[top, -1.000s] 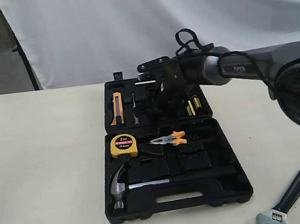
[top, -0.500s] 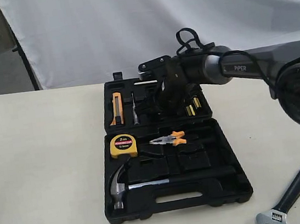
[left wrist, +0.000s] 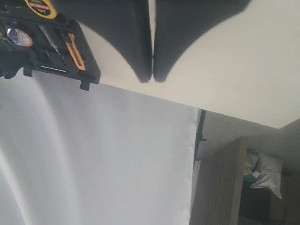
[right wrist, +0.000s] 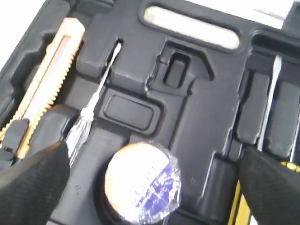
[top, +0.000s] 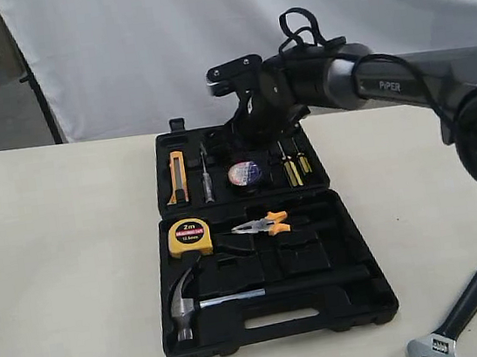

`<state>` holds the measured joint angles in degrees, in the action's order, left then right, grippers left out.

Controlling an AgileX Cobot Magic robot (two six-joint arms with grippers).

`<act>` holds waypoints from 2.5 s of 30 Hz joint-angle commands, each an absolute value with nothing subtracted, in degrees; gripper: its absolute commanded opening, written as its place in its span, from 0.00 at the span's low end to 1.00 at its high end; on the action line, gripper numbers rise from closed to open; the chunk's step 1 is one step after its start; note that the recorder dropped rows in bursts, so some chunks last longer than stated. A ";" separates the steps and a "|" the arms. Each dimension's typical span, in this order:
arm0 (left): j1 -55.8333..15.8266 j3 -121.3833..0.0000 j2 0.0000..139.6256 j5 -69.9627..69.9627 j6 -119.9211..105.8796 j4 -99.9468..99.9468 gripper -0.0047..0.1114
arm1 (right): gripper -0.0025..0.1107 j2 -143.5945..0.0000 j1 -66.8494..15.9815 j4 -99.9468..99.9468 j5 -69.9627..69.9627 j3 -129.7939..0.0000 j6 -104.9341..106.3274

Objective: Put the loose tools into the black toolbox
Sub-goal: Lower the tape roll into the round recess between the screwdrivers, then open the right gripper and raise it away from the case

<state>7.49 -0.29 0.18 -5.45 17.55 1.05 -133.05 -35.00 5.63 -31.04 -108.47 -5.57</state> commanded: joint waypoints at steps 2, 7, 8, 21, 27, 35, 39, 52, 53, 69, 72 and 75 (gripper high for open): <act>8.94 -0.44 0.00 -5.03 17.82 1.30 0.05 | 0.45 -135.38 -34.55 5.82 -29.90 -108.57 -3.49; 8.94 -0.44 0.00 -5.03 17.82 1.30 0.05 | 0.04 -136.65 -34.84 4.32 -33.21 -108.57 -3.81; 8.94 -0.44 0.00 -5.03 17.82 1.30 0.05 | 0.02 -136.76 -35.09 4.18 -33.91 -108.57 -3.81; 8.94 -0.44 0.00 -5.03 17.82 1.30 0.05 | 0.02 -135.16 -35.60 4.53 -36.52 -108.57 -3.81; 8.94 -0.44 0.00 -5.03 17.82 1.30 0.05 | 0.02 -131.81 -35.60 4.53 -35.42 -108.57 -3.81; 8.94 -0.44 0.00 -5.03 17.82 1.30 0.05 | 0.02 -135.66 -36.04 2.69 -35.43 -108.57 -3.50; 8.94 -0.44 0.00 -5.03 17.82 1.30 0.05 | 0.02 -138.15 -36.81 1.06 -35.43 -108.57 0.00; 8.94 -0.44 0.00 -5.03 17.82 1.30 0.05 | 0.02 -132.62 -36.61 5.27 -37.97 -108.57 0.95; 8.94 -0.44 0.00 -5.03 17.82 1.30 0.05 | 0.02 -131.37 -36.61 6.13 -38.75 -108.57 0.95; 8.94 -0.44 0.00 -5.03 17.82 1.30 0.05 | 0.02 -107.77 -36.61 14.69 -47.81 -89.99 0.00; 8.94 -0.44 0.00 -5.03 17.82 1.30 0.05 | 0.02 -104.61 -36.61 14.95 -51.62 -86.98 1.38; 8.94 -0.44 0.00 -5.03 17.82 1.30 0.05 | 0.02 -103.48 -36.61 14.95 -59.33 -86.57 1.38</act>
